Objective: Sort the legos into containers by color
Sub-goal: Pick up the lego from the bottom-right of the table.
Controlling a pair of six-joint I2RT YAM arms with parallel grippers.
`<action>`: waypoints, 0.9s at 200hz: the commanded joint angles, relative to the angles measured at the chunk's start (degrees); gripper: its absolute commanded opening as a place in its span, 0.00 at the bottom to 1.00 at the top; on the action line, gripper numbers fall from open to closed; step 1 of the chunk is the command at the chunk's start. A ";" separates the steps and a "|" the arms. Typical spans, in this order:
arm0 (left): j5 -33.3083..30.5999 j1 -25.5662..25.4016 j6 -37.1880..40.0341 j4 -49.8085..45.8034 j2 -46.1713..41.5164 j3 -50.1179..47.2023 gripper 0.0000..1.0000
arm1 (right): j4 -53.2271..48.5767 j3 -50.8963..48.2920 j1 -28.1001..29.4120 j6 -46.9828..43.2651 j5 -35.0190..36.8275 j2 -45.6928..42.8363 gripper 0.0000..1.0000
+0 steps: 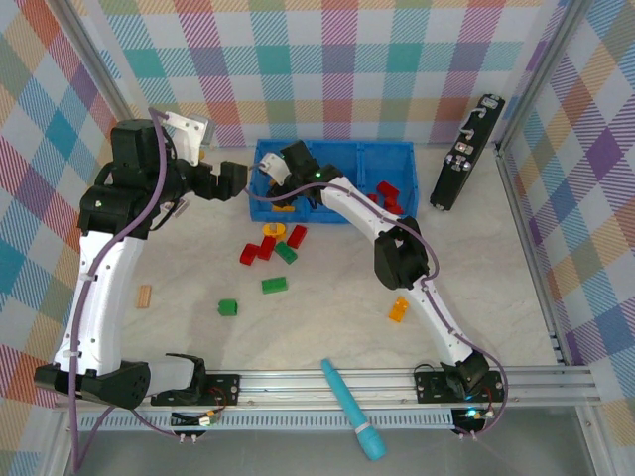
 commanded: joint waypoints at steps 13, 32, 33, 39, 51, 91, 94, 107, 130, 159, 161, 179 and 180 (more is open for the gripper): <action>1.02 -0.70 0.37 0.00 -0.37 1.19 1.00 | 1.05 -6.19 0.33 1.76 3.51 -11.92 0.57; 1.81 -0.70 -0.10 0.43 -0.29 0.69 1.00 | -1.85 -9.43 0.35 2.12 7.22 -17.27 0.58; 1.82 -0.70 -0.16 0.47 -0.33 0.71 1.00 | -2.07 -9.63 0.35 2.16 7.55 -17.59 0.58; 1.87 -0.70 -0.21 0.50 -0.37 0.60 1.00 | -2.86 -11.21 0.29 2.64 9.66 -19.55 0.58; 1.60 -0.70 -0.18 0.59 -0.55 0.26 1.00 | -4.87 -15.88 0.29 4.19 13.54 -24.22 0.59; 0.41 -0.70 0.23 0.61 -0.29 -0.24 1.00 | -11.66 -35.65 -1.80 12.73 24.35 -40.72 0.60; 0.50 -0.70 0.23 0.61 -0.21 -0.28 1.00 | -12.28 -37.06 -2.15 13.70 24.75 -41.77 0.61; 0.69 -0.79 0.09 0.52 -0.03 -0.23 1.00 | -15.15 -42.98 -3.79 19.85 25.53 -47.20 0.61; 0.74 -0.79 0.04 0.75 0.23 -0.12 1.00 | -18.20 -55.19 -7.51 32.06 26.18 -57.64 0.61; 1.30 -0.79 -0.14 0.65 1.40 0.42 1.00 | -19.42 -70.00 -13.12 45.65 21.09 -68.54 0.62; 1.35 -0.79 -0.19 0.62 1.50 0.42 1.00 | -19.42 -71.02 -13.41 46.51 20.76 -69.17 0.63; 1.64 -0.79 -0.32 0.58 1.99 0.86 1.00 | -20.24 -77.95 -15.19 52.56 18.70 -73.94 0.69; 1.65 -0.79 -0.35 0.55 2.00 0.84 1.00 | -20.27 -78.30 -15.33 52.83 18.47 -74.14 0.69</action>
